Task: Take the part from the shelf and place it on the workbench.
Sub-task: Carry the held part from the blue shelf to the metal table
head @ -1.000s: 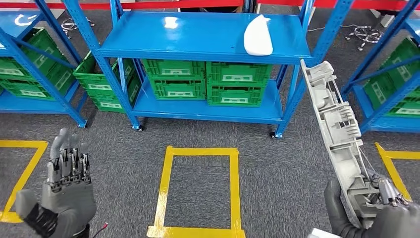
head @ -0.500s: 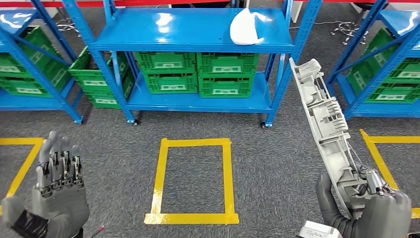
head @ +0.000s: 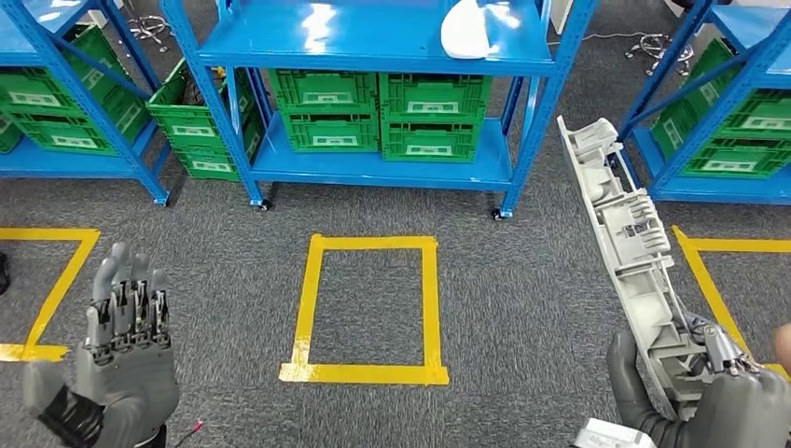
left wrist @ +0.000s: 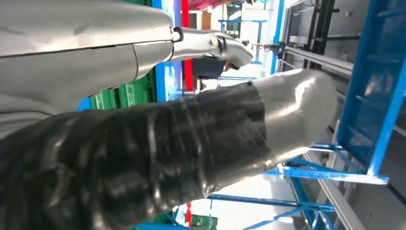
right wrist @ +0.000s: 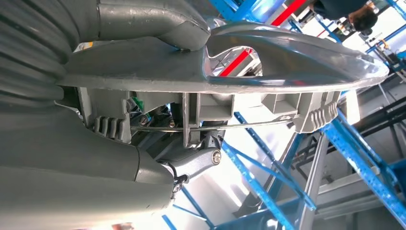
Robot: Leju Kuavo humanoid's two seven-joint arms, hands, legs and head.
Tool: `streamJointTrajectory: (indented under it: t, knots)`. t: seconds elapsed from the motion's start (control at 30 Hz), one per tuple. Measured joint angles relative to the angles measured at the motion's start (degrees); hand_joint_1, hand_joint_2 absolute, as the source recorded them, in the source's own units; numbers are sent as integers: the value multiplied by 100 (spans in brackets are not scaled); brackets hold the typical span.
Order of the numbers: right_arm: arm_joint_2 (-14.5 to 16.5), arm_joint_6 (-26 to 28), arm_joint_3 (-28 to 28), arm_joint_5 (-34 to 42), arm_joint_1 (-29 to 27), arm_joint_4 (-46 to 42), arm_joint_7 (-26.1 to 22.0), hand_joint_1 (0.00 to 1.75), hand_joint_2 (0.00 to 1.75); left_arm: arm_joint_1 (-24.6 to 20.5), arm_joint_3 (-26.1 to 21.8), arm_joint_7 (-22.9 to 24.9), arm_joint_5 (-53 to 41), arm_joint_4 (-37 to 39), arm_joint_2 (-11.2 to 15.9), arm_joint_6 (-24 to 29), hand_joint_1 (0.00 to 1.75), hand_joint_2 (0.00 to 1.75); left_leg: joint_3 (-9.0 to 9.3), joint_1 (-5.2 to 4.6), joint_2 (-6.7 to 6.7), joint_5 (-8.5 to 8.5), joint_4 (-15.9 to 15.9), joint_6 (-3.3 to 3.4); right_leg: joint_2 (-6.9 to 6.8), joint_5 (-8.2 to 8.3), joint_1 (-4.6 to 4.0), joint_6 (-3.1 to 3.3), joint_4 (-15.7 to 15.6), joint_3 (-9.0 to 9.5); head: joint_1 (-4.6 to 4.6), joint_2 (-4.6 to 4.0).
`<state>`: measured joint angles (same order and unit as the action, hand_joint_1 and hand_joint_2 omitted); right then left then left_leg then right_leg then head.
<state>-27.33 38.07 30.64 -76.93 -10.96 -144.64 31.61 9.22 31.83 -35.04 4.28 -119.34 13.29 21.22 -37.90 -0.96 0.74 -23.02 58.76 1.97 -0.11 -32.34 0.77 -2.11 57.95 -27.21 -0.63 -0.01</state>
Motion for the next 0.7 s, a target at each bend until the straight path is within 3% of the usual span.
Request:
streamJointTrajectory:
  t: [0.07, 0.13, 0.2, 0.23, 0.27, 0.3, 0.33, 0.37, 0.43, 0.47, 0.5, 0.57, 0.63, 0.7]
  knots:
    - [-3, 0, -11, 10, -4, -1, 0, 175, 175, 6, 7, 9, -4, 1, -2, 10, 0, 0, -68, 18, -22, -55, 53, -75, -23, 81, 13, 93, -23, -120, 1, 0]
    - [-3, 0, -24, 15, -6, -1, 0, 175, 175, 9, 14, 18, -8, 2, -3, 19, 0, 0, -173, 51, -46, -533, 392, -156, -51, 206, 32, 178, -40, -234, -38, 0]
    - [-4, 0, -30, 18, -10, -1, -1, 175, 175, 8, 19, 22, -8, 2, -4, 22, 0, 0, -263, 92, -52, -1077, 1033, -215, -58, 338, 30, 209, -39, -385, -108, 1]
    - [-3, 0, -31, 19, -12, -1, -1, 175, 175, 8, 21, 23, -8, 2, -5, 22, 0, 0, -260, 109, -52, -1158, 1328, -231, -58, 413, 29, 205, -36, -460, -141, 0]
    - [-3, 0, -32, 19, -14, -1, -1, 175, 175, 8, 22, 24, -8, 2, -5, 24, 0, 0, -209, 123, -52, -1084, 1513, -235, -57, 490, 28, 197, -32, -547, -173, 0]
    - [-3, 1, -32, 20, -17, -1, -1, 175, 175, 7, 22, 26, -8, 2, -5, 26, 0, 0, -92, 131, -52, -898, 1543, -227, -54, 570, 28, 183, -27, -637, -204, 0]
    - [-3, 1, -32, 20, -22, -1, -1, 175, 175, 6, 23, 28, -8, 2, -5, 29, 0, 0, 107, 135, -52, -701, 1402, -208, -50, 649, 28, 166, -23, -722, -235, 0]
    - [-4, 2, -32, 21, -29, -1, -1, 175, 175, 4, 23, 31, -8, 2, -5, 33, 0, 0, 405, 134, -52, -609, 1090, -176, -46, 721, 27, 147, -19, -807, -262, 1]
    - [-4, 4, -33, 24, -44, -1, -1, 175, 175, -3, 24, 36, -12, 1, -5, 41, 0, 0, 1083, 112, -52, -767, 204, -107, -49, 846, 18, 95, -7, -910, -290, 0]
    - [-4, 4, -34, 25, -48, -2, -1, 175, 175, -6, 25, 38, -16, 0, -5, 46, 0, 0, 1301, 96, -52, -910, -147, -78, -53, 905, 19, 62, -4, -941, -297, 0]
    - [-4, 4, -37, 27, -51, -2, -1, 175, 175, -5, 25, 43, -22, 0, -5, 52, 0, 0, 1397, 80, -52, -996, -356, -52, -58, 960, 20, 24, -10, -961, -297, 0]
    - [-8, 4, -40, 34, -53, -3, -1, 175, 175, -1, 26, 54, -34, 0, -7, 61, 0, 0, 1358, 87, -46, -980, -443, 22, -56, 980, 36, -47, 25, -1031, -283, 0]
    - [-16, 4, -41, 47, -62, -2, -1, 175, 175, 3, 27, 65, -44, 1, -11, 63, 0, 0, 1306, 99, -31, -890, -460, 108, -41, 684, 43, -93, 396, -1181, -222, 0]
    - [-21, 4, -42, 57, -68, -1, -1, 175, 175, 6, 30, 74, -47, 3, -14, 63, 0, 0, 1225, 76, -16, -823, -440, 155, -30, 221, 43, -116, 1129, -1383, -151, 0]
